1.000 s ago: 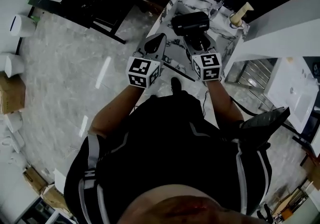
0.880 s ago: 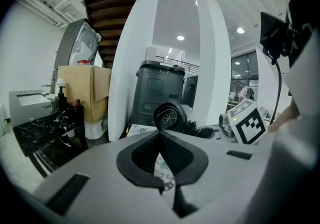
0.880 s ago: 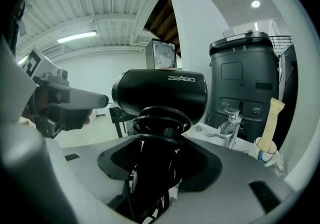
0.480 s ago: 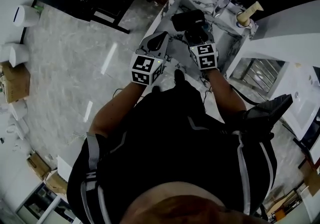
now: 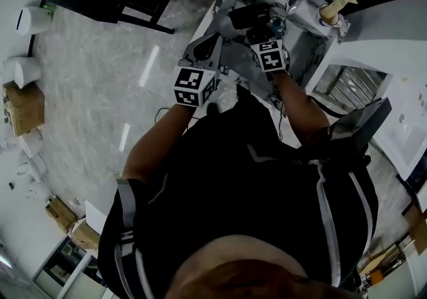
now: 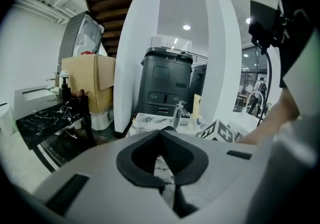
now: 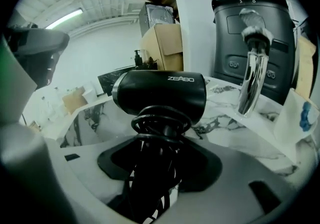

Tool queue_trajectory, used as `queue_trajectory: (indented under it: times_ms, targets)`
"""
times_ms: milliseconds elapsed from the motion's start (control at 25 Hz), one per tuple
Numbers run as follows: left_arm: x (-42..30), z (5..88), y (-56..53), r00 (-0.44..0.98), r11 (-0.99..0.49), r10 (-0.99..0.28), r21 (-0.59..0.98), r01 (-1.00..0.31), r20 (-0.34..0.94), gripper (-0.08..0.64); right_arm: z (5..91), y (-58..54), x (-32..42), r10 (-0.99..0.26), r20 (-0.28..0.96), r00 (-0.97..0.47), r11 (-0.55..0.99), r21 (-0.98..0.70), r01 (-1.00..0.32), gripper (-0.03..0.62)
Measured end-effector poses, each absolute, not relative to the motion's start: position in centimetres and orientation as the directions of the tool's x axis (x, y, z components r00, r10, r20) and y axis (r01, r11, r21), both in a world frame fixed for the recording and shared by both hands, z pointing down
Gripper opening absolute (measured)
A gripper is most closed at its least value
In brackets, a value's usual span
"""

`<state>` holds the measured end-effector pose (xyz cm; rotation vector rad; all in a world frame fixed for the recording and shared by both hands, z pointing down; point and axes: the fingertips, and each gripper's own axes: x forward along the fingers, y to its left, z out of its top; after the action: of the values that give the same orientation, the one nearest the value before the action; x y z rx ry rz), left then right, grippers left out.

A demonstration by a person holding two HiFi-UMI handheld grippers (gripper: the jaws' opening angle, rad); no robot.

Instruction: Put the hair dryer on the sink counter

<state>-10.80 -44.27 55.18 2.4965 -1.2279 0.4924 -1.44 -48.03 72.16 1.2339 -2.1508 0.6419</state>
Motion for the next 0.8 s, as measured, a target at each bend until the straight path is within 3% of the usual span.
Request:
queue_trajectory:
  times_ms: [800]
  targets:
    - [-10.2,57.6,-45.0,0.558,-0.576,-0.672,0.13,-0.807,0.486,0.006,81.0,-48.1,-0.3,-0.486,0.795,-0.362,0.393,-0.171,-0.903,0.241]
